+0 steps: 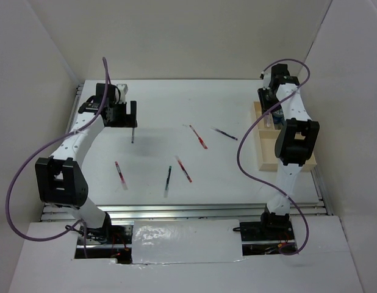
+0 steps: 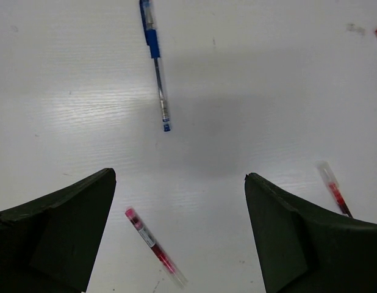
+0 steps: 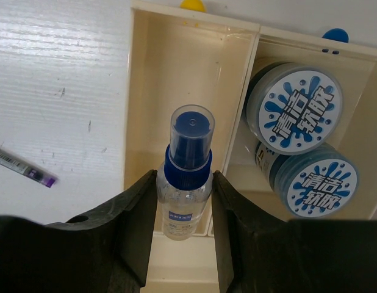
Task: Sort the stationery into containers
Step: Place the stationery in the storage box, then pick up the pen from the center of the board.
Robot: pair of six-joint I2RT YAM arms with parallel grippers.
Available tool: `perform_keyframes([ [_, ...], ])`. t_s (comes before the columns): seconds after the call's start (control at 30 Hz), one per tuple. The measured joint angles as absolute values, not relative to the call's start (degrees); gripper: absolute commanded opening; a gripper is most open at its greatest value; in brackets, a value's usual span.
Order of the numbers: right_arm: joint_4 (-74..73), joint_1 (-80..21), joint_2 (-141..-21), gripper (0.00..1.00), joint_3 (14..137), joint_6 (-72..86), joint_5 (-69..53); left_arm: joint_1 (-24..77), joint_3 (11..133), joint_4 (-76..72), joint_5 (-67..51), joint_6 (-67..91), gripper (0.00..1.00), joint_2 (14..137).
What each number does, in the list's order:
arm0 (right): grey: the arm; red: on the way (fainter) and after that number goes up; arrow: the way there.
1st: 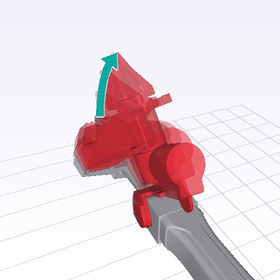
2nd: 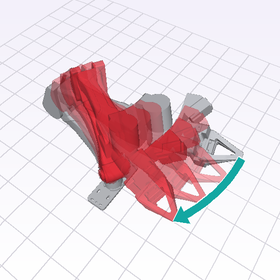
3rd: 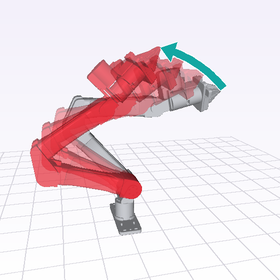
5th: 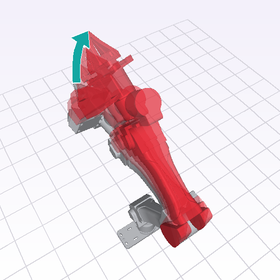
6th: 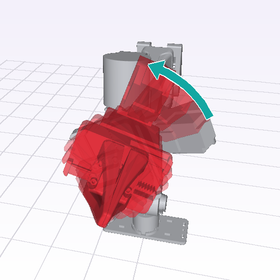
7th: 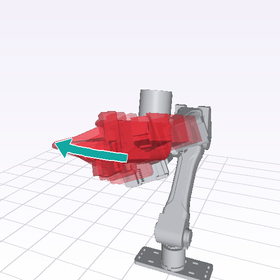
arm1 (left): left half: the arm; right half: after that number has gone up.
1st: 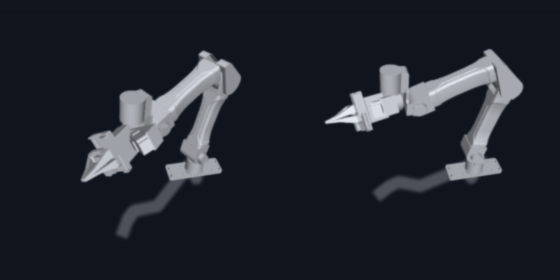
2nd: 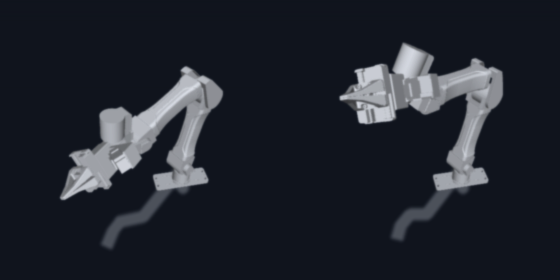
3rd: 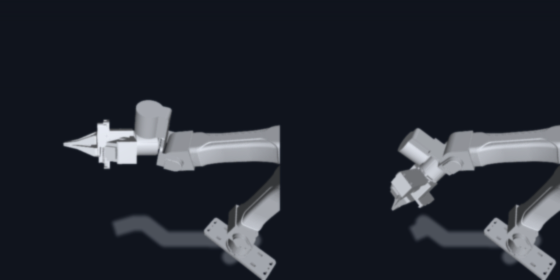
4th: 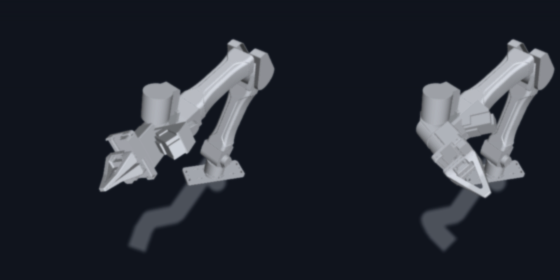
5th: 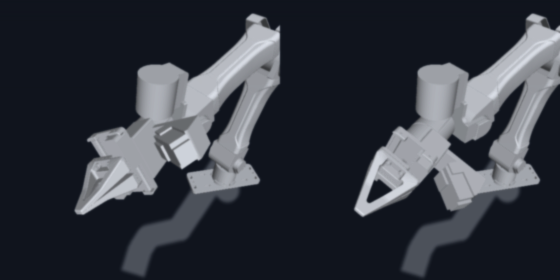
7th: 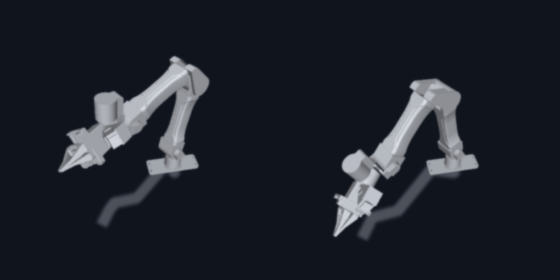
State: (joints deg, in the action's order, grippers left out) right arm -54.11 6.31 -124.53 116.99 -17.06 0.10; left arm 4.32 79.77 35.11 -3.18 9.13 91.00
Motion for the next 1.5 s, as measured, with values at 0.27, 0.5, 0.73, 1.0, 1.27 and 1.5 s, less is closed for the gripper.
perform_keyframes([
  [0.27,-54.4,5.9,-127.9,0.41,116.9,-16.1,1.9,3.5,87.4,34.3,1.9,8.9,0.86,101.2],
  [0.5,-56.2,5.7,-128.0,0.53,117.0,-14.9,1.7,3.1,97.5,34.6,2.9,8.1,0.60,112.8],
  [0.73,-59.0,4.9,-123.8,0.56,115.5,-12.6,-2.5,3.2,101.9,37.1,5.3,8.0,0.55,120.9],
  [1.0,-61.5,4.4,-113.0,0.56,113.3,-10.8,-9.5,3.9,93.8,36.9,5.1,7.9,0.52,121.2],
  [1.27,-61.9,5.0,-95.7,0.56,103.8,-10.2,-17.3,6.3,91.9,36.8,4.9,7.7,0.22,121.4],
  [1.5,-61.9,7.1,-85.2,0.54,93.7,-11.7,-24.6,7.0,92.1,36.4,3.4,7.3,0.00,121.7],
])
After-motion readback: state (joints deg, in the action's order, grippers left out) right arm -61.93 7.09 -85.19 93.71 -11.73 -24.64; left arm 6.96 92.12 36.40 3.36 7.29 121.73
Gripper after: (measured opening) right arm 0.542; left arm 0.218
